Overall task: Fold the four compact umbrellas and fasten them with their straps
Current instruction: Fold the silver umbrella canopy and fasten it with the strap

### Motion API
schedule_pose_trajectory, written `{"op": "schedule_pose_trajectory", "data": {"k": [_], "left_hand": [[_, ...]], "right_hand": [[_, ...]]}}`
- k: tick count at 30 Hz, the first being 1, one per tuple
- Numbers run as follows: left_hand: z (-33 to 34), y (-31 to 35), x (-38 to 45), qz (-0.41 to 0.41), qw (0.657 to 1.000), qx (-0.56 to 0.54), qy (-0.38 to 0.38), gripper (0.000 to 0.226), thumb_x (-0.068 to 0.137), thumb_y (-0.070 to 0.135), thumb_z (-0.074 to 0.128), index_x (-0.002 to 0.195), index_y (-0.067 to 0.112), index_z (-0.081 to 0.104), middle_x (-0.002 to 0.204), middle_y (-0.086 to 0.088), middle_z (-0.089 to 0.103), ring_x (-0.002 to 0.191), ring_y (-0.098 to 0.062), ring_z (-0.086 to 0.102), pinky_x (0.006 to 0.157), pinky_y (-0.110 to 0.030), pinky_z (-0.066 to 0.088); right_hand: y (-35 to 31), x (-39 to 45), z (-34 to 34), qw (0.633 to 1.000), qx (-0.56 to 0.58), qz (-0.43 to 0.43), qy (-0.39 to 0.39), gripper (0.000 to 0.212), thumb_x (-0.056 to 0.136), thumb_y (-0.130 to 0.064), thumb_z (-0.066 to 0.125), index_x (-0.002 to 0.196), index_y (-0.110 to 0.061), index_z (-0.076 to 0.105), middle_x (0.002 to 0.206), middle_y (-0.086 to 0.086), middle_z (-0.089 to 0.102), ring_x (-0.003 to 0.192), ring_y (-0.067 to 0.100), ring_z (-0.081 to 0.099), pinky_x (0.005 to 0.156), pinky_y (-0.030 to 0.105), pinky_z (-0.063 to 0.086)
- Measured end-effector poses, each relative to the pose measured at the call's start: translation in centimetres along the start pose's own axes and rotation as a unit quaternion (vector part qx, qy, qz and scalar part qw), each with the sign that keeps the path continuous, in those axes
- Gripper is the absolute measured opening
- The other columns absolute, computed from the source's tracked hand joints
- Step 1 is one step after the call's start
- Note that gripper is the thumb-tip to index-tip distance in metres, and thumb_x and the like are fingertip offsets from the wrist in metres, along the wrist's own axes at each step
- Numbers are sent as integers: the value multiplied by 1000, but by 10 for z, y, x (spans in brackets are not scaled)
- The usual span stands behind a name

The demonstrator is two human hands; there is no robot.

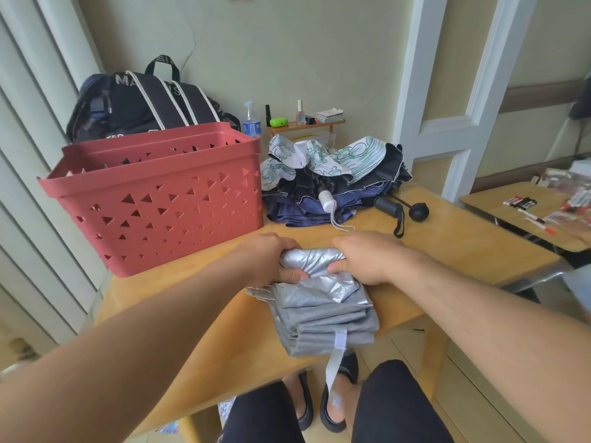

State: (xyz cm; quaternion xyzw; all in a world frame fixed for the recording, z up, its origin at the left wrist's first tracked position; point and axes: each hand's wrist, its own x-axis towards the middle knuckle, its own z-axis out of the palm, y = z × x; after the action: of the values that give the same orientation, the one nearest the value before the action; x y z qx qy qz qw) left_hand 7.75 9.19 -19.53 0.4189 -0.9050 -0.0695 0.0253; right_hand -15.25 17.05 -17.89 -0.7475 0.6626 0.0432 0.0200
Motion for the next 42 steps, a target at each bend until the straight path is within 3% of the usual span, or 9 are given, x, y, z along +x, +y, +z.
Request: {"op": "schedule_pose_trajectory", "data": {"k": [5, 10, 17, 21, 23, 26, 28, 34, 42], "left_hand": [[-19, 13, -19, -27, 998, 57, 26, 63, 71, 85, 66, 97, 28, 57, 78, 9, 56, 76, -20, 56, 59, -33, 42], [-57, 25, -45, 14, 988, 136, 73, 47, 74, 62, 80, 93, 27, 55, 81, 4, 62, 84, -28, 62, 66, -37, 52], [-112, 66, -90, 42, 984, 131, 112, 24, 76, 36, 76, 88, 27, 58, 75, 9, 61, 74, -20, 61, 60, -30, 43], [-139, 90, -105, 49, 977, 152, 143, 24, 73, 29, 75, 93, 25, 61, 75, 7, 62, 71, -20, 62, 60, -29, 46], [-150, 99, -110, 48, 972, 164, 158, 26, 73, 30, 75, 95, 22, 63, 76, 4, 64, 70, -21, 62, 62, -32, 52], [-163, 109, -112, 35, 968, 181, 168, 24, 73, 28, 75, 89, 18, 60, 73, 2, 62, 67, -22, 62, 62, -36, 56], [-166, 116, -113, 30, 970, 177, 164, 23, 76, 28, 75, 89, 17, 59, 72, 1, 61, 68, -22, 62, 61, -35, 55], [-156, 111, -119, 9, 981, 131, 142, 31, 74, 29, 77, 99, 16, 65, 80, 1, 66, 72, -20, 63, 61, -33, 55], [-154, 109, -122, 13, 987, 122, 103, 31, 73, 33, 76, 99, 21, 65, 77, 1, 73, 67, -15, 67, 55, -28, 52]], "right_hand": [[1, -15, -10, 998, 21, -34, 47, 38, 95, -66, 56, 98, -30, 47, 91, -6, 55, 88, 26, 54, 72, 40, 48], [5, -45, -48, 993, 79, -62, 58, 34, 89, -64, 67, 98, -33, 57, 91, -12, 61, 86, 19, 59, 77, 39, 50], [3, -98, -99, 995, 3, -53, 80, 18, 81, -50, 61, 84, -42, 45, 78, -2, 59, 68, 29, 66, 60, 55, 58], [-5, -127, -127, 988, -100, 2, 119, 25, 87, -40, 56, 79, -29, 34, 86, -10, 46, 85, 19, 53, 63, 39, 50], [-9, -136, -141, 980, -127, 21, 152, 15, 89, -41, 53, 93, -31, 42, 101, -10, 45, 105, 21, 49, 67, 37, 46], [-22, -144, -158, 973, -104, 7, 205, 41, 87, -45, 51, 126, -39, 45, 128, -10, 44, 123, 22, 41, 81, 41, 46], [-39, -143, -166, 965, -70, -45, 247, 43, 91, -53, 51, 133, -43, 47, 132, -11, 48, 126, 20, 44, 91, 42, 46], [-26, -133, -147, 959, -156, -91, 219, 49, 95, -74, 45, 115, -29, 50, 99, -10, 57, 99, 22, 59, 59, 31, 39], [-14, -141, -131, 952, -173, -42, 248, 42, 95, -67, 55, 96, -30, 35, 95, -10, 56, 100, 22, 57, 67, 33, 40]]}}
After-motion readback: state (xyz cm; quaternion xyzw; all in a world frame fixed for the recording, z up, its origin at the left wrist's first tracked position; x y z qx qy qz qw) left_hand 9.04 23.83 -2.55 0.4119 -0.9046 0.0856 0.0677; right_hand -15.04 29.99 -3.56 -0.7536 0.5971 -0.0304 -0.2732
